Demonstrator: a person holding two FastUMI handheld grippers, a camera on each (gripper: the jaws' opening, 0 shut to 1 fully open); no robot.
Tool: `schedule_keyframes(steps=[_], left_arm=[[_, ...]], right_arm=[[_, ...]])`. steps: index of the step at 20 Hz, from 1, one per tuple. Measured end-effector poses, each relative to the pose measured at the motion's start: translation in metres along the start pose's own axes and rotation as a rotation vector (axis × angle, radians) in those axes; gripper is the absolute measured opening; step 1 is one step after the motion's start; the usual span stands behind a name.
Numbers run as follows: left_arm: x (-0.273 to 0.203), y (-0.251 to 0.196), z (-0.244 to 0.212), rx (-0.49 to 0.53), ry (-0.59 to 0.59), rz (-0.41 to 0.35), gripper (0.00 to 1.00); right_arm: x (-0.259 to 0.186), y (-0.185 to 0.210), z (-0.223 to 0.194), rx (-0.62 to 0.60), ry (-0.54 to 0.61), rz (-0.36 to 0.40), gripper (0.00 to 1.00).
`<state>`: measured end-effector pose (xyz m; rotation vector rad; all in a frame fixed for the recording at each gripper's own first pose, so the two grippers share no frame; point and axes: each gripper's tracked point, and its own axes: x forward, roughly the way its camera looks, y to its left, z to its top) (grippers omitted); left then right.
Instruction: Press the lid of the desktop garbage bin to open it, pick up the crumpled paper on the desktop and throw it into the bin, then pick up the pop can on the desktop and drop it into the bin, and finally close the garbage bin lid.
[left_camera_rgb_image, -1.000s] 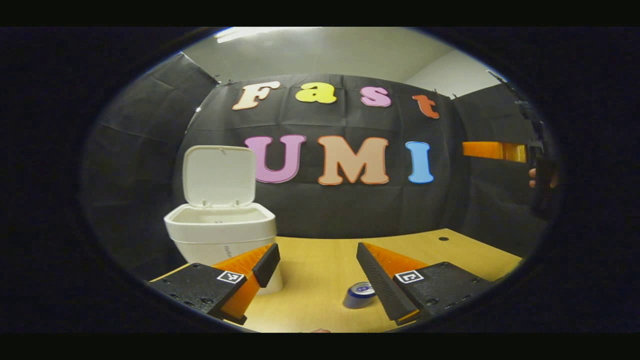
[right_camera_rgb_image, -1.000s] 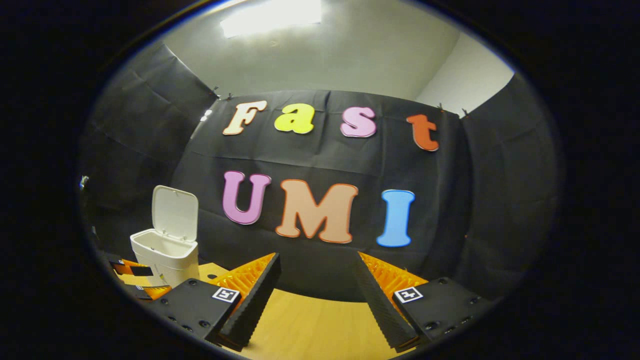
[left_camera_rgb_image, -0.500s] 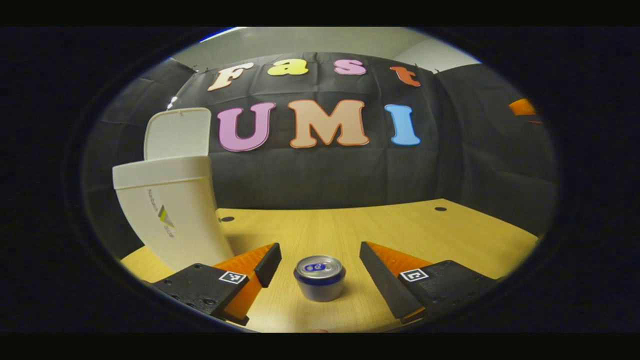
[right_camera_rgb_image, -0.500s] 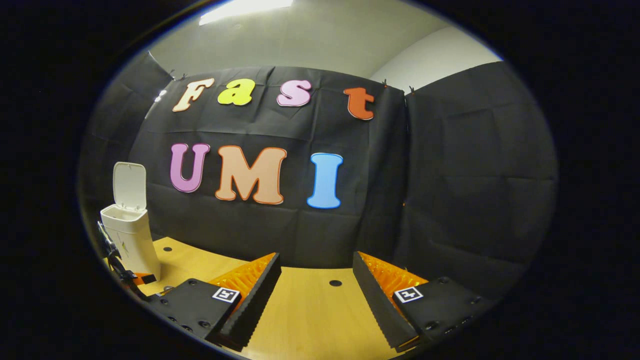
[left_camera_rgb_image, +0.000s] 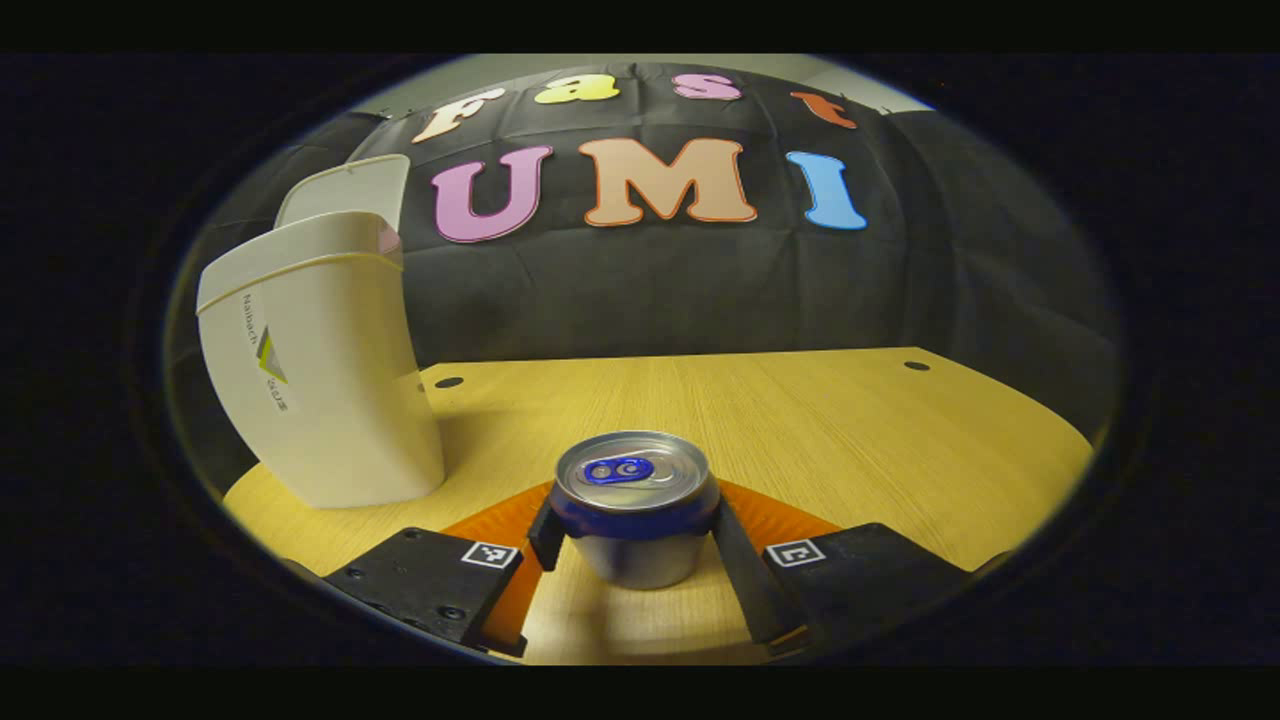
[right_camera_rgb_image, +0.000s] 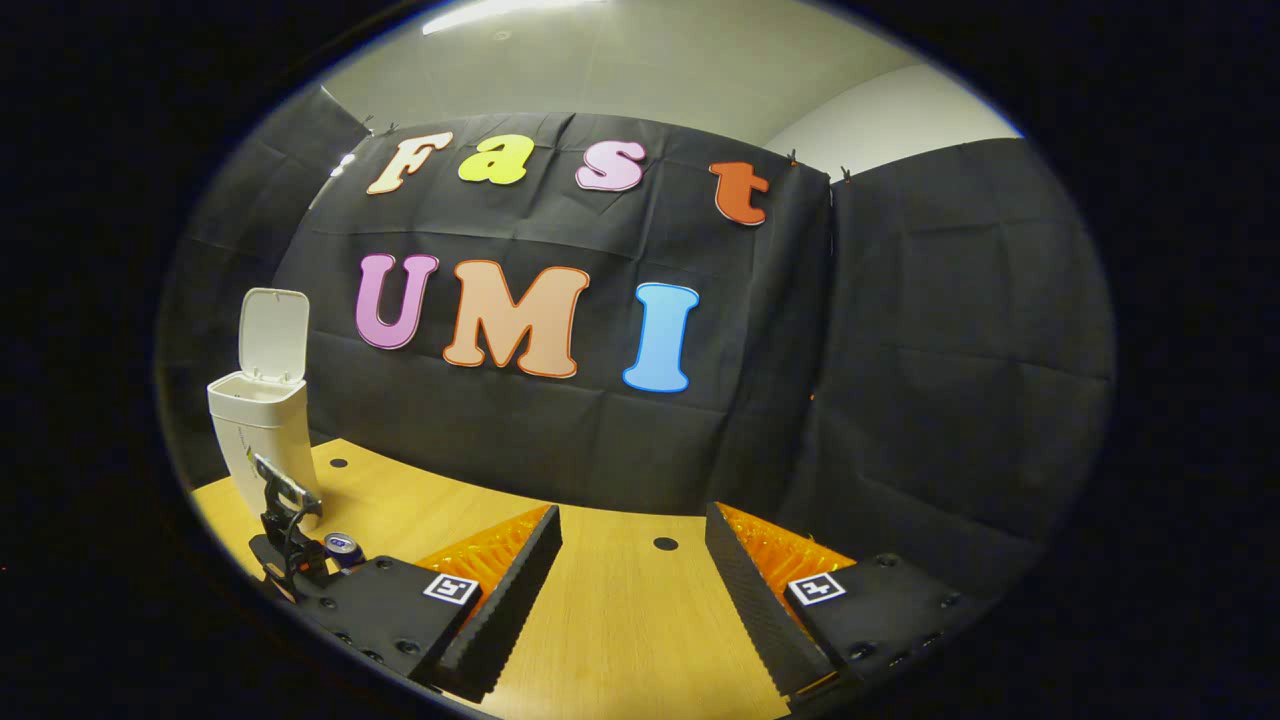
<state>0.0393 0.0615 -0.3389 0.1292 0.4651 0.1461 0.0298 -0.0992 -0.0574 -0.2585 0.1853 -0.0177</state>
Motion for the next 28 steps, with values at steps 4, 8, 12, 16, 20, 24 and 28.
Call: schedule_keyframes(steps=[4, 8, 12, 16, 20, 24, 28], left_arm=[[-0.026, 0.017, 0.080, 0.020, -0.123, -0.010, 0.71], [-0.056, 0.068, 0.160, 0.027, -0.216, 0.044, 0.71], [-0.066, 0.143, 0.235, 0.037, -0.321, 0.163, 0.71], [-0.051, 0.195, 0.272, -0.017, -0.354, 0.216, 0.70], [-0.038, 0.252, 0.269, -0.069, -0.342, 0.292, 0.70], [-0.014, 0.293, 0.233, -0.051, -0.246, 0.357, 0.71], [-0.006, 0.303, 0.210, -0.134, -0.206, 0.359, 0.75]], right_arm=[[-0.001, 0.026, 0.005, 0.043, -0.014, 0.062, 0.96], [-0.004, 0.053, 0.013, 0.144, -0.025, 0.115, 0.96], [-0.008, 0.068, 0.012, 0.172, -0.027, 0.123, 0.96], [-0.011, 0.079, 0.002, 0.198, 0.003, 0.112, 0.96], [-0.016, 0.090, -0.011, 0.213, 0.047, 0.094, 0.96], [-0.018, 0.096, -0.016, 0.184, 0.069, 0.082, 0.96], [-0.018, 0.109, -0.013, 0.169, 0.077, 0.092, 0.96]])
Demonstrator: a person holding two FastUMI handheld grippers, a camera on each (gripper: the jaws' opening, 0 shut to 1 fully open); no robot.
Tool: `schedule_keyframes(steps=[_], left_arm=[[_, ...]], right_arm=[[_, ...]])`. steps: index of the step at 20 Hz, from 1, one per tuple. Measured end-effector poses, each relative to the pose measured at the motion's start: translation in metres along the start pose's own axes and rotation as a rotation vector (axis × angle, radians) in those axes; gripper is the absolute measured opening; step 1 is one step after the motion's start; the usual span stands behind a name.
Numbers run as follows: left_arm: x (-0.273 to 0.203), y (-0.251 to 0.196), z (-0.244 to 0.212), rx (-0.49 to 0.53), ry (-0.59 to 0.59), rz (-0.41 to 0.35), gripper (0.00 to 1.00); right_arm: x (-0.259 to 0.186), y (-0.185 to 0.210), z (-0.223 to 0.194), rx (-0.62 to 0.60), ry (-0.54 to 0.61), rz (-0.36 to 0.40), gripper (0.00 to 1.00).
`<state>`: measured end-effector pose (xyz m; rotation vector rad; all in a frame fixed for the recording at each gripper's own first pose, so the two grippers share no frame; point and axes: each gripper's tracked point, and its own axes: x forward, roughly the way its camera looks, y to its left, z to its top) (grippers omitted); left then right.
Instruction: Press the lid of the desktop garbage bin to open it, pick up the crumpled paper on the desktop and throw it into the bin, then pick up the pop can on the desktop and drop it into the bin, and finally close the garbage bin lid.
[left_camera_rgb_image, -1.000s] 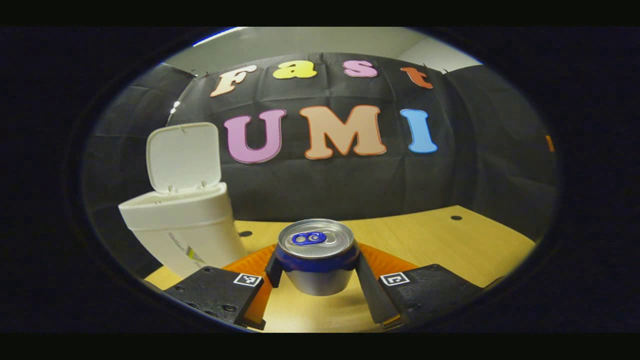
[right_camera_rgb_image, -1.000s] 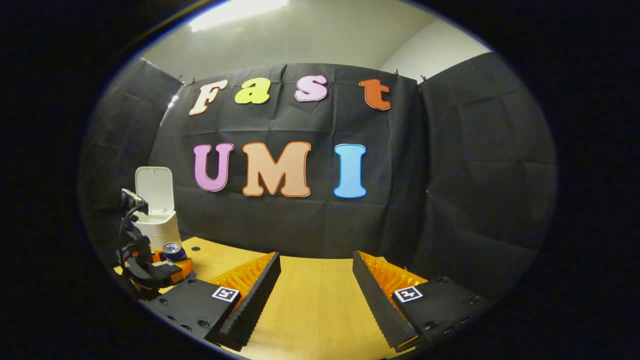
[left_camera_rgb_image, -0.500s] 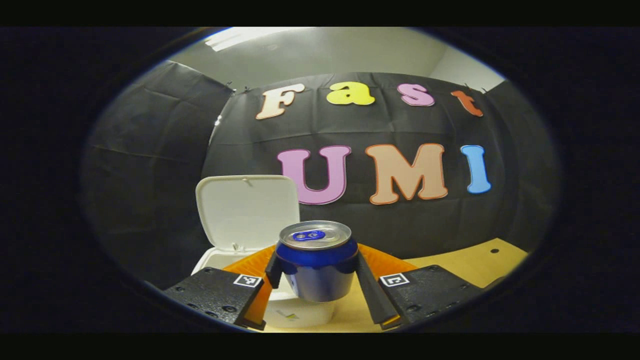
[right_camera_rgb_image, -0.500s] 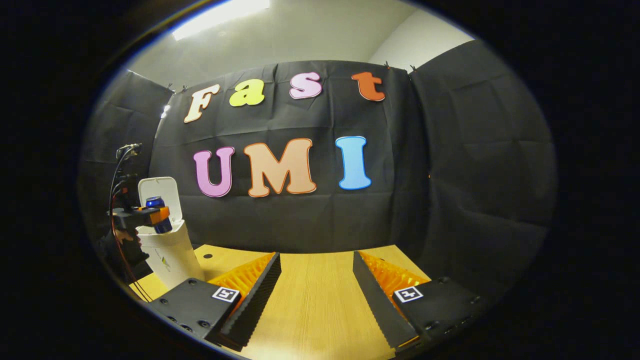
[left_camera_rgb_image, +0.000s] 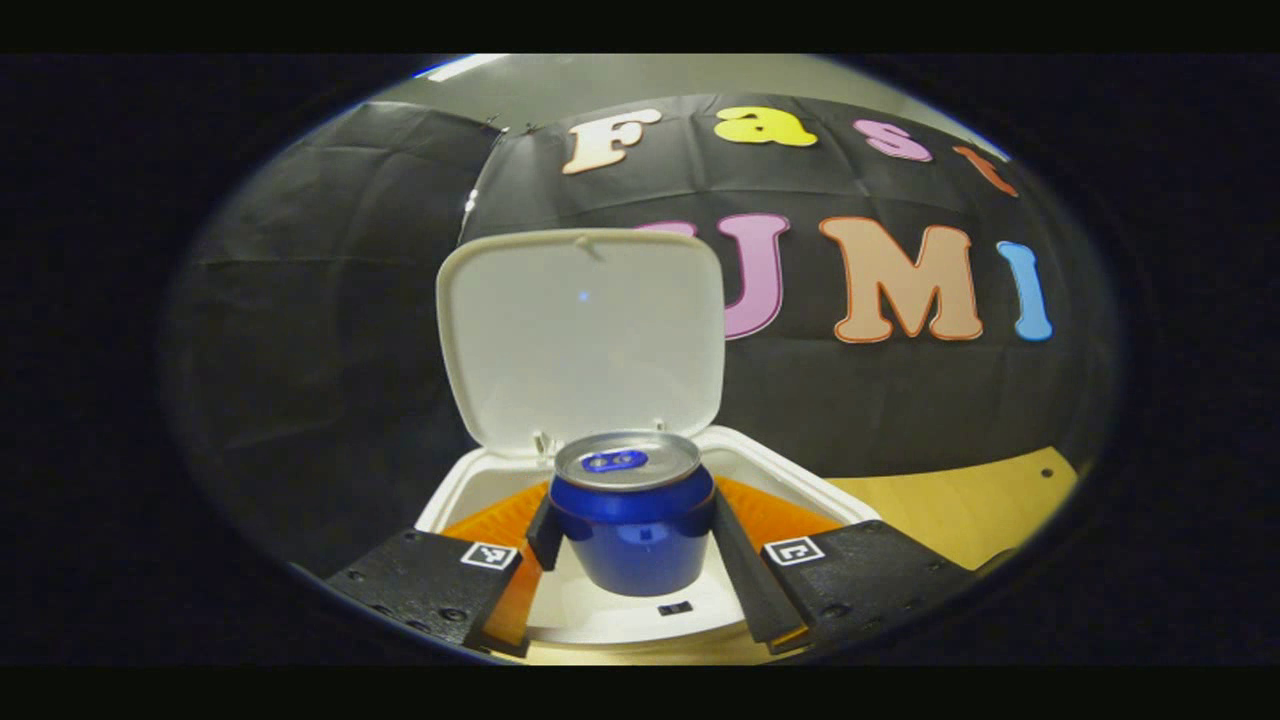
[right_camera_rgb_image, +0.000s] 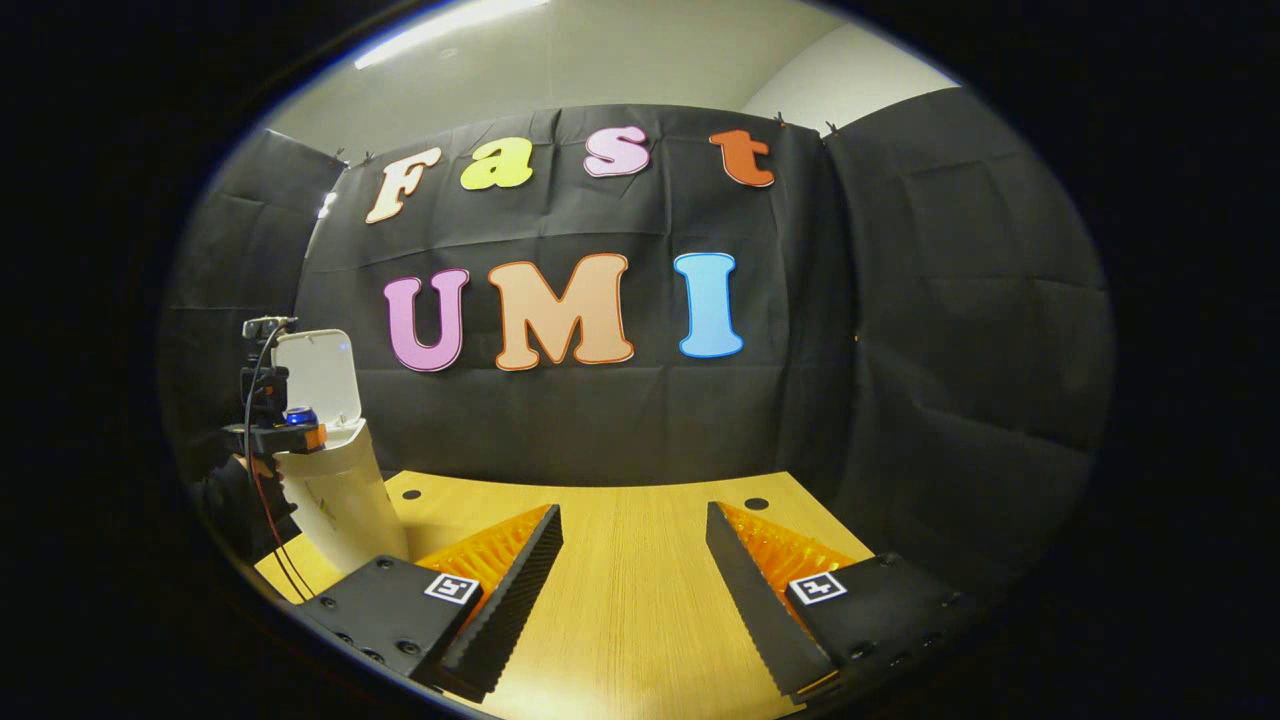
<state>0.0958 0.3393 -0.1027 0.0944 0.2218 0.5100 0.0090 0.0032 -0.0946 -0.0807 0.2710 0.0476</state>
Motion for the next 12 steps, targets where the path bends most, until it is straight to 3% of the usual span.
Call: schedule_keyframes(steps=[3, 6, 7, 12], left_arm=[[0.000, 0.001, -0.004, 0.035, 0.001, -0.007, 0.78], [-0.011, 0.000, 0.015, 0.064, -0.034, -0.010, 0.99], [-0.015, -0.005, 0.034, 0.078, -0.070, -0.024, 0.99], [-0.022, -0.019, 0.142, 0.080, -0.232, -0.067, 0.95]], right_arm=[[0.002, 0.005, 0.002, -0.012, 0.000, 0.012, 1.00], [0.004, 0.007, 0.006, -0.005, -0.009, 0.019, 0.96], [0.005, 0.007, 0.007, -0.003, -0.011, 0.023, 1.00], [0.010, 0.007, 0.004, 0.011, -0.006, 0.031, 0.96]])
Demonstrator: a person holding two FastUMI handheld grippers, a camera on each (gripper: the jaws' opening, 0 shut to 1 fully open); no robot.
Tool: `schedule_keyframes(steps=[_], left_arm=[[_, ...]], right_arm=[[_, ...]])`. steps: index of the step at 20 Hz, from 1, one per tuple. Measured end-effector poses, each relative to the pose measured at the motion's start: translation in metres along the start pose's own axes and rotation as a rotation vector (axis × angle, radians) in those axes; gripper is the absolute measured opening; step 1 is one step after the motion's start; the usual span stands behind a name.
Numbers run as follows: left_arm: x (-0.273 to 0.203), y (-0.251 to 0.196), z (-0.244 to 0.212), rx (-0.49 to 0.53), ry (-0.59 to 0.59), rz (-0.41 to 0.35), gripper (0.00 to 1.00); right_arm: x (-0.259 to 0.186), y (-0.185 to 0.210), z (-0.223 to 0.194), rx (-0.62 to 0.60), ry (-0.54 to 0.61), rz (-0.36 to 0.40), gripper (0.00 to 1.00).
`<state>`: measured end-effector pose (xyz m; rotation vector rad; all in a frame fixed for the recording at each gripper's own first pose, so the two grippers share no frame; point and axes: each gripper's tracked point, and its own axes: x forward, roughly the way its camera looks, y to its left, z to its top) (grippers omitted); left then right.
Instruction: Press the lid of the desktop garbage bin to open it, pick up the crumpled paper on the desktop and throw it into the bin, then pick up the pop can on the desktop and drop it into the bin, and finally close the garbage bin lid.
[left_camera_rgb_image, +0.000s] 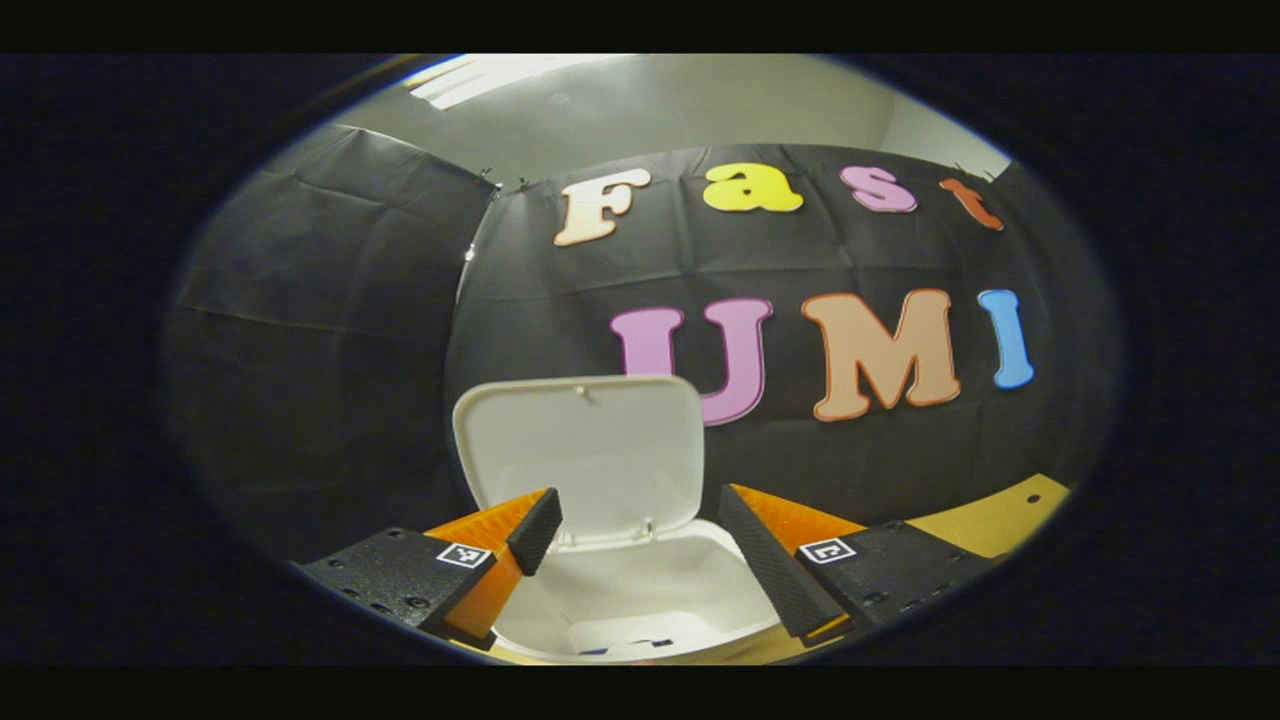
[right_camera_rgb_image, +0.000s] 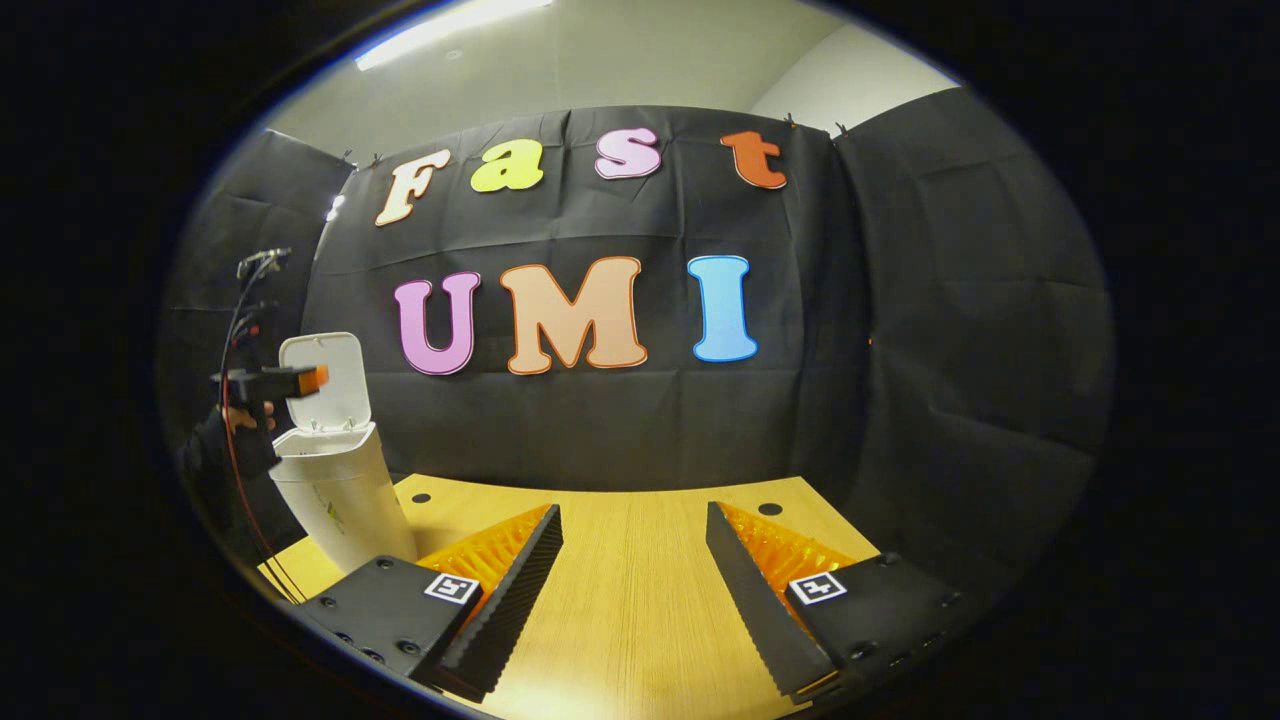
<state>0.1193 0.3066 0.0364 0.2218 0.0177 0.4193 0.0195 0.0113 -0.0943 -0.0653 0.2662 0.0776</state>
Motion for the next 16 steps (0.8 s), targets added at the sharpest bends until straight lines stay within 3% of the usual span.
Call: schedule_keyframes(steps=[2, 3, 6, 7, 9, 10, 11, 13, 16], left_arm=[[0.018, 0.005, 0.036, 0.001, -0.055, 0.003, 0.95], [0.028, 0.011, 0.052, 0.010, -0.074, 0.015, 0.99], [0.061, 0.028, 0.076, 0.044, -0.093, 0.062, 0.98], [0.073, 0.033, 0.074, 0.047, -0.079, 0.073, 0.99], [0.095, 0.042, 0.057, 0.036, -0.009, 0.090, 0.91], [0.104, 0.046, 0.043, 0.029, 0.034, 0.099, 0.99], [0.109, 0.050, 0.027, 0.021, 0.077, 0.107, 0.95], [0.109, 0.053, 0.035, -0.016, 0.065, 0.106, 1.00], [0.091, 0.045, 0.027, -0.027, 0.118, 0.087, 0.97]], right_arm=[[0.002, 0.002, -0.003, 0.009, 0.005, 0.005, 1.00], [0.003, 0.002, -0.004, 0.013, 0.008, 0.004, 0.96], [0.002, 0.002, -0.006, 0.024, 0.009, 0.000, 0.96], [0.003, 0.001, -0.007, 0.025, 0.013, -0.005, 0.96], [0.002, 0.000, -0.007, 0.026, 0.014, -0.017, 0.96], [0.001, -0.001, -0.008, 0.028, 0.015, -0.023, 0.96], [0.001, -0.002, -0.007, 0.028, 0.016, -0.028, 0.96], [0.000, -0.005, -0.009, 0.024, 0.020, -0.034, 0.96], [0.000, -0.007, -0.010, 0.024, 0.022, -0.017, 0.96]])
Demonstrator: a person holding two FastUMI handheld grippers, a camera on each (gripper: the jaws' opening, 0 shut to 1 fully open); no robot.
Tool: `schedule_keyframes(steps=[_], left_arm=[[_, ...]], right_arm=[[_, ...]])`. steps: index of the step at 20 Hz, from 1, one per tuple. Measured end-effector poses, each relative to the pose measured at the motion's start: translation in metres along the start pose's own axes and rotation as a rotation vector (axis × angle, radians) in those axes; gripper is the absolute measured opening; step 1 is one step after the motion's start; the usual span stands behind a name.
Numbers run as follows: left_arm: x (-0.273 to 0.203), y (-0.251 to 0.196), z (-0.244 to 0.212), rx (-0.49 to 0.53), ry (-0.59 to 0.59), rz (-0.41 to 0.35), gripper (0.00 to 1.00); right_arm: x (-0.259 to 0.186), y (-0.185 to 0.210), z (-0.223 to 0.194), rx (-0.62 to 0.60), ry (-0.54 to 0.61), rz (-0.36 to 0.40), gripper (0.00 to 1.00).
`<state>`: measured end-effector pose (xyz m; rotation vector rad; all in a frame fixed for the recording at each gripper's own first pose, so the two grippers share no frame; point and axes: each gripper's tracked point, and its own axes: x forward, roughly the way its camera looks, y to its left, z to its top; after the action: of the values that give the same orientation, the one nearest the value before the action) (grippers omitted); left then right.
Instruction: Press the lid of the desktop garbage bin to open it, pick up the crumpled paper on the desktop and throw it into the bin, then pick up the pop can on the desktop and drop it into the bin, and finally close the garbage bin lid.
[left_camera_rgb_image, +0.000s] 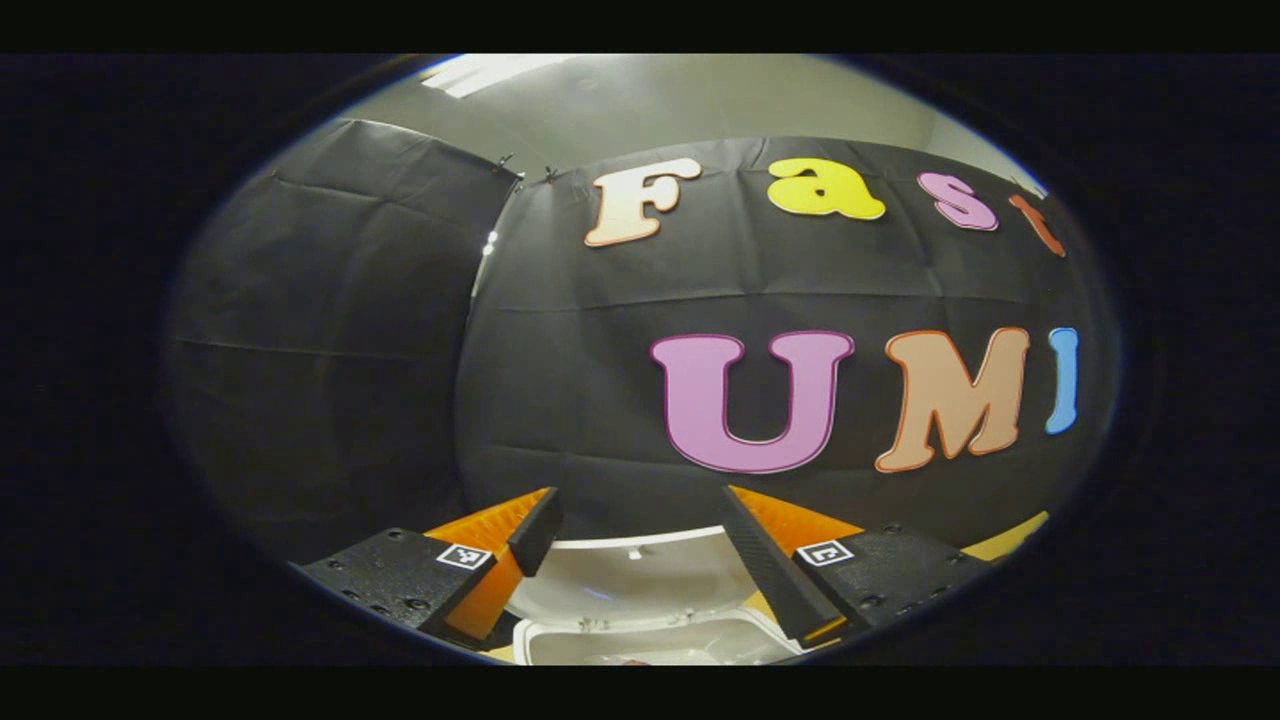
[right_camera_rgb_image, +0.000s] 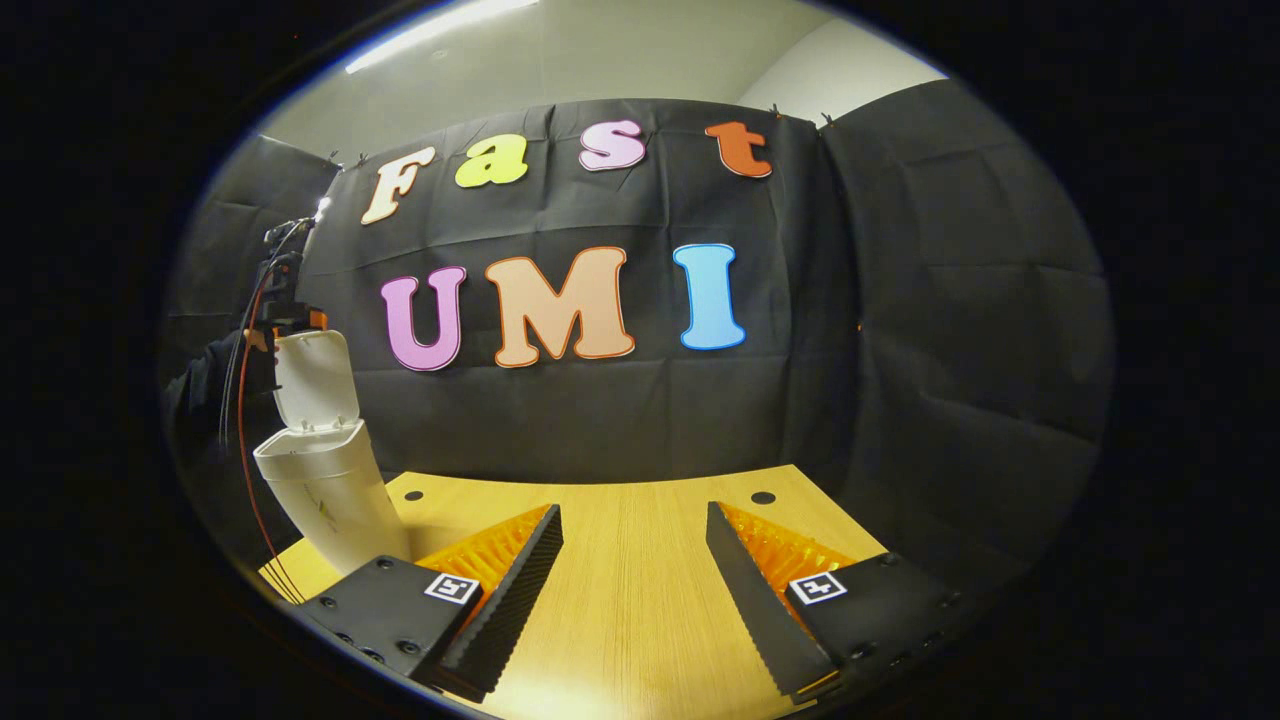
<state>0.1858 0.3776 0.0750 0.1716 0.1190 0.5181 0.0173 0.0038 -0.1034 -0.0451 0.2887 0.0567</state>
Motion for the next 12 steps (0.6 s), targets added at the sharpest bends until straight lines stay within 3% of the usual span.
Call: schedule_keyframes(steps=[2, 3, 5, 6, 7, 12], left_arm=[[-0.031, -0.007, -0.008, 0.011, 0.014, -0.020, 0.89], [-0.046, -0.009, -0.011, 0.013, 0.004, -0.030, 0.94], [-0.070, -0.012, -0.025, 0.007, 0.009, -0.038, 0.93], [-0.081, -0.015, -0.033, 0.000, 0.010, -0.043, 0.99], [-0.092, -0.019, -0.042, -0.006, 0.013, -0.049, 0.93], [-0.131, -0.031, -0.092, -0.001, 0.036, -0.053, 0.93]], right_arm=[[0.004, 0.006, 0.002, -0.004, -0.001, 0.025, 0.96], [0.007, 0.009, 0.003, -0.011, -0.001, 0.037, 0.96], [0.013, 0.016, 0.000, -0.025, 0.011, 0.068, 0.96], [0.015, 0.018, -0.002, -0.030, 0.019, 0.084, 0.96], [0.017, 0.021, -0.004, -0.036, 0.026, 0.097, 0.96], [0.020, 0.031, -0.020, -0.102, 0.088, 0.152, 0.96]])
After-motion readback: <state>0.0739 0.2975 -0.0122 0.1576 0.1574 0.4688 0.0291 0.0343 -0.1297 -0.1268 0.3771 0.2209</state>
